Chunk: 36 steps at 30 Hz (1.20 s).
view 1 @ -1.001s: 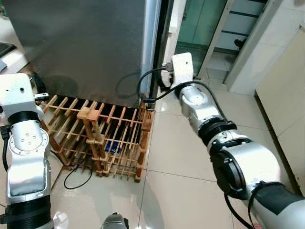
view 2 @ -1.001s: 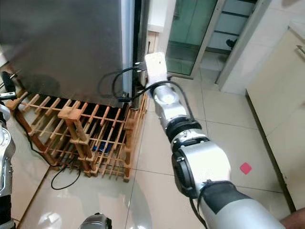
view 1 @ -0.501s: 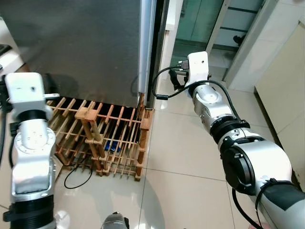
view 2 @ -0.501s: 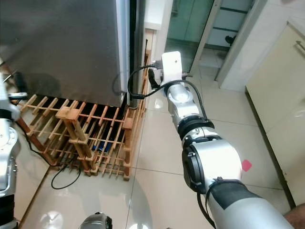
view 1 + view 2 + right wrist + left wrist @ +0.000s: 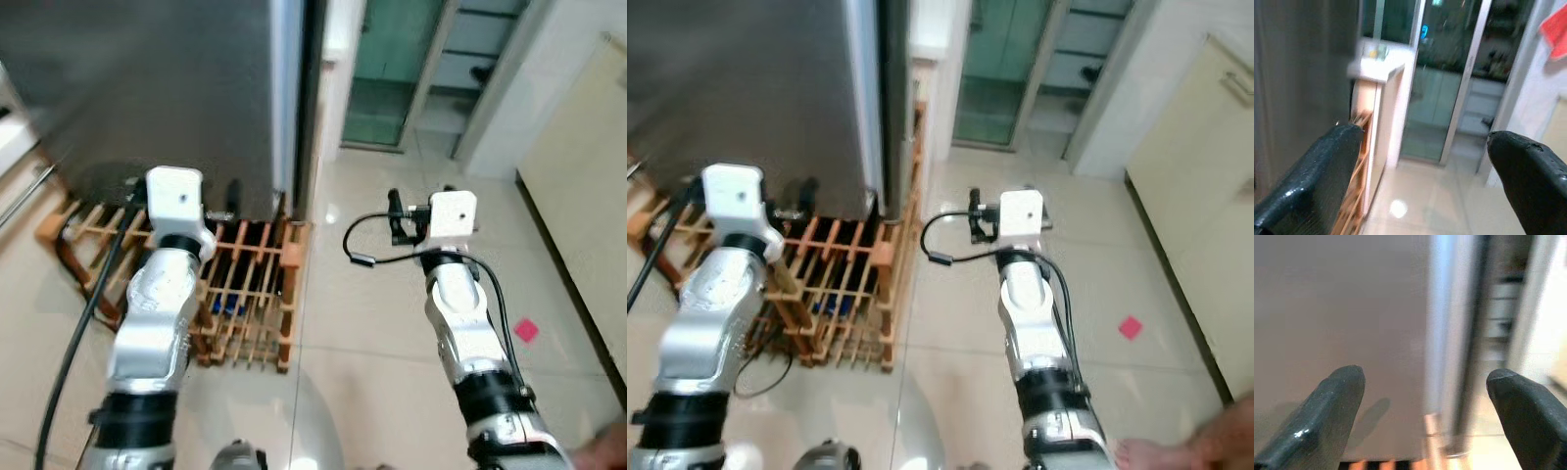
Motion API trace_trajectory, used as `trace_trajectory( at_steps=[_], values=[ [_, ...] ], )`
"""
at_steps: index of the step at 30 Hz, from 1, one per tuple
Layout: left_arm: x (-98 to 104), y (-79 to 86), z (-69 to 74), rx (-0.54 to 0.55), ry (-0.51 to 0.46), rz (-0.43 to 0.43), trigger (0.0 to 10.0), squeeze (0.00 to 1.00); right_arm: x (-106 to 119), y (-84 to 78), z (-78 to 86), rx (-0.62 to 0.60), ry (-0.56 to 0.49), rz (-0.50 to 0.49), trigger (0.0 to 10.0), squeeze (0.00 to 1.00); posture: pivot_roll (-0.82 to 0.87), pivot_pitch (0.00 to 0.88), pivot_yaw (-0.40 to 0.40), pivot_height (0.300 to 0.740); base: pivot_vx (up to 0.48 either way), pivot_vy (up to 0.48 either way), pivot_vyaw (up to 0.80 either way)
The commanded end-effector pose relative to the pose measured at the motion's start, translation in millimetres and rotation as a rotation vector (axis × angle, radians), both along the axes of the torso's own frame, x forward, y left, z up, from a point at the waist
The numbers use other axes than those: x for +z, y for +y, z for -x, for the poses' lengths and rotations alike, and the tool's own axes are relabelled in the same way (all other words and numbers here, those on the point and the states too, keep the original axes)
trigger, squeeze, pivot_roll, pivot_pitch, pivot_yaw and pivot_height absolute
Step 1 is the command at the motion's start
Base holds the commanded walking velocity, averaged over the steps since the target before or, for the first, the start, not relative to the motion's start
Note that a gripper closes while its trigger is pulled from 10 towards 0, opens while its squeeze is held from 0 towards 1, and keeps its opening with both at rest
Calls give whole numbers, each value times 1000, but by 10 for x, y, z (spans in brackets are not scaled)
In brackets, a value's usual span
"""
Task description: Restocking fridge
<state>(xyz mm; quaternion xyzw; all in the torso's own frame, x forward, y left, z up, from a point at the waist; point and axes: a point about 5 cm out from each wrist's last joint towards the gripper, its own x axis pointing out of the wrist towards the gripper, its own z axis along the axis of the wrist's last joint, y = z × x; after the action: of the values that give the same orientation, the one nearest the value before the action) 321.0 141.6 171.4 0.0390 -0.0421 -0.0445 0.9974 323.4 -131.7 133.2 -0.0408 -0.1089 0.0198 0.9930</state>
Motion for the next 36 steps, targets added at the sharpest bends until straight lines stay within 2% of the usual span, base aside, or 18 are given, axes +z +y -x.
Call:
trace_trajectory(
  at_steps=[1, 5, 6, 7, 12, 20, 22, 25, 28, 36],
  values=[
    [-50, -119, -95, -35, 17, -2, 10000, 0, -30, 2, 81, 1, 7, -5, 10000, 0, -28, 0, 1, 740, 0, 0, 0],
    [7, -311, -296, -87, 3, 10, 10000, 0, -87, -67, 205, -7, 50, -20, 10000, 0, -56, 0, 24, 740, 0, 0, 0],
    [61, -396, -388, -102, -6, 18, 10000, 0, -115, -131, 230, -31, 77, -27, 10000, 0, -67, 0, 30, 740, 0, 0, 0],
    [61, -396, -388, -102, -6, 18, 10000, 0, -115, -131, 230, -31, 77, -27, 10000, 0, -67, 0, 30, 740, 0, 0, 0],
    [83, -514, -588, -68, 20, 0, 10000, 0, -107, -117, 315, -28, 92, -20, 10000, 0, -109, 0, 47, 740, 0, 0, 0],
    [157, -601, -708, -49, 15, 22, 10000, 0, -162, -90, 434, -10, 140, -11, 10000, 0, -121, 0, 50, 740, 0, 0, 0],
    [173, -619, -776, 11, 30, 28, 10000, 0, -186, -81, 477, -4, 163, -6, 10000, 0, -127, 0, 54, 740, 0, 0, 0],
    [199, -625, -794, 30, 27, 30, 10000, 0, -186, -70, 495, 0, 167, -5, 10000, 0, -140, 0, 56, 740, 0, 0, 0],
    [308, -651, -833, 48, -1, 45, 10000, 0, -170, -73, 552, 21, 162, 8, 10000, 0, -160, 0, 64, 740, 0, 0, 0],
    [337, -731, -862, 61, 13, 59, 10000, 0, -206, -111, 675, 6, 198, 13, 10000, 0, -199, 1, 74, 740, 0, 0, 0]
  ],
)
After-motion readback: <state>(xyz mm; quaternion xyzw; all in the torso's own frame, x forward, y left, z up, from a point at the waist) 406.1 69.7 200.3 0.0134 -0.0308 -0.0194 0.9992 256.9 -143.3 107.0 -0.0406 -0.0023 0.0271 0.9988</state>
